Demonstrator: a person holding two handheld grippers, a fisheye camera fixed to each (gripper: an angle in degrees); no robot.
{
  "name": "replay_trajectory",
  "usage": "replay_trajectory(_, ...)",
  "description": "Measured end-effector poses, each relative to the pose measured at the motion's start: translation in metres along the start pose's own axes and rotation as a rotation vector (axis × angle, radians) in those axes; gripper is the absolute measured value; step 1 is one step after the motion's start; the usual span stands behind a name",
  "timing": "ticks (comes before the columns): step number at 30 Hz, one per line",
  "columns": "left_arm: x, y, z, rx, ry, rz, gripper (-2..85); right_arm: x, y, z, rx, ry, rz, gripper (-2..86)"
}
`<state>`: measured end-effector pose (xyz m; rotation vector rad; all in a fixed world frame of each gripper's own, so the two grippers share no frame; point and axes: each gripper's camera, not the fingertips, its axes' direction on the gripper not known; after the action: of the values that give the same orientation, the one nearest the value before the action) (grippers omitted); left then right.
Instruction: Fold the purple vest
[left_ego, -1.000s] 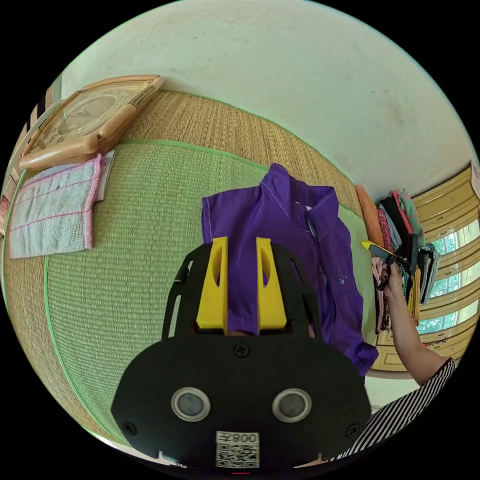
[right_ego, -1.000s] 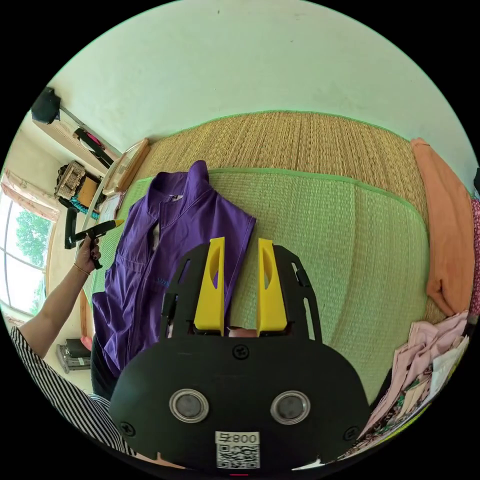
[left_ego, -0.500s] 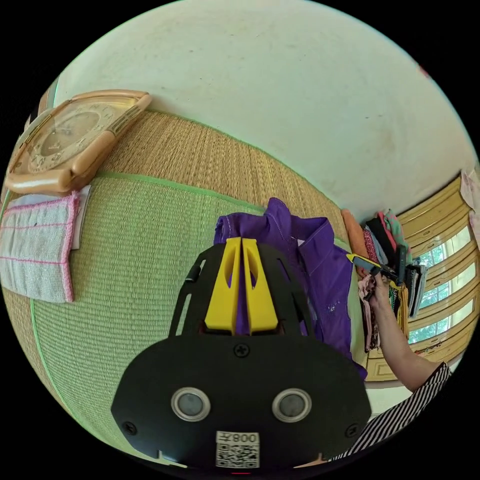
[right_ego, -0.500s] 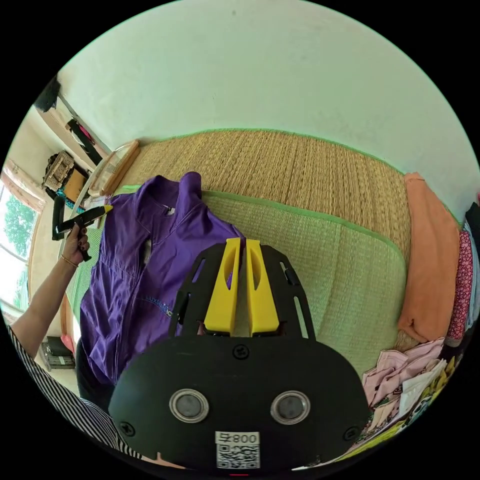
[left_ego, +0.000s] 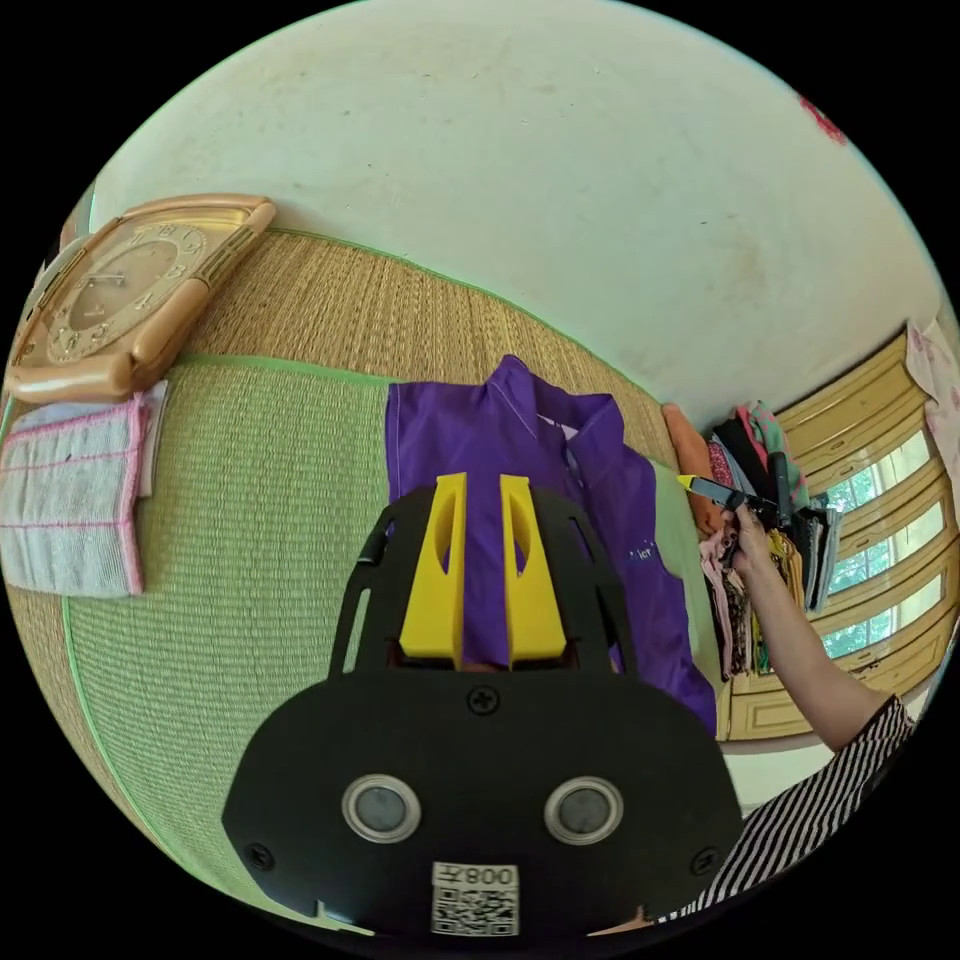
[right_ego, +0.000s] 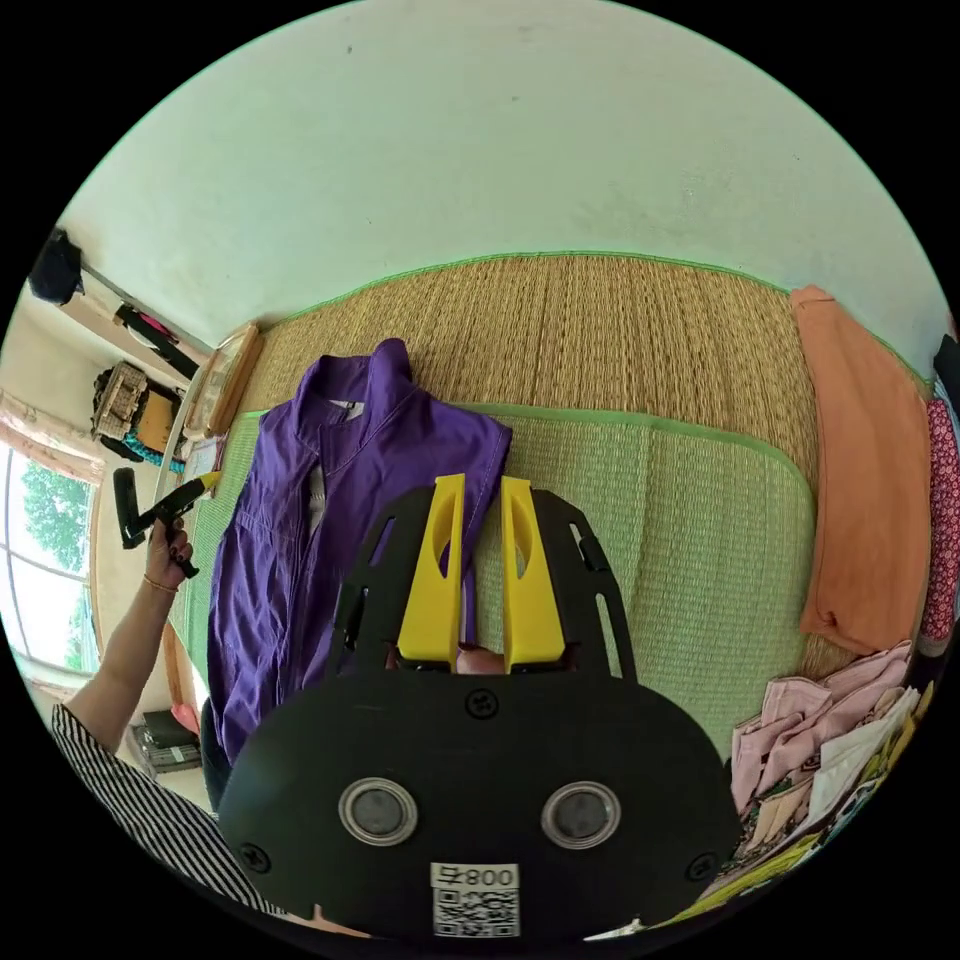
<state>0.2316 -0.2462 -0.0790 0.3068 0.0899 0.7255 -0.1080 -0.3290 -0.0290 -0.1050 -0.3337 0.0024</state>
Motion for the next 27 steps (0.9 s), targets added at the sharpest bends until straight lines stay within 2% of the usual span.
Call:
replay_trajectory(4,0.013,0.088,-0.019,-0.102,0.036,0.028,6.5,-0.039,0.118,-0.015,-0.083,-0.009,-0.112,6.5)
replay_trajectory(8,0.022,0.166,-0.024,-0.177,-0.029,-0.025,5.4,-0.047,0.213,-0.004,-0.148,0.084,-0.059,5.0)
replay_trajectory(10,0.023,0.175,-0.016,-0.22,-0.112,-0.036,3.8,-0.036,0.216,0.008,-0.175,0.118,-0.027,3.1)
replay_trajectory(14,0.03,0.16,-0.013,-0.213,-0.129,-0.058,1.2,-0.007,0.174,-0.001,-0.152,0.019,0.101,0.8)
replay_trajectory(17,0.049,0.161,-0.021,-0.227,-0.224,-0.065,0.7,-0.017,0.163,-0.018,-0.153,0.07,0.096,0.5)
replay_trajectory(18,0.06,0.17,-0.031,-0.213,-0.202,-0.047,0.7,-0.023,0.164,-0.025,-0.147,0.071,0.084,0.4)
replay_trajectory(23,0.095,0.244,-0.086,-0.161,-0.108,-0.027,1.4,-0.079,0.229,-0.09,-0.093,-0.039,-0.002,0.7)
replay_trajectory(27,0.101,0.323,-0.108,-0.249,-0.153,-0.114,1.8,-0.124,0.294,-0.081,-0.2,-0.046,-0.059,1.0)
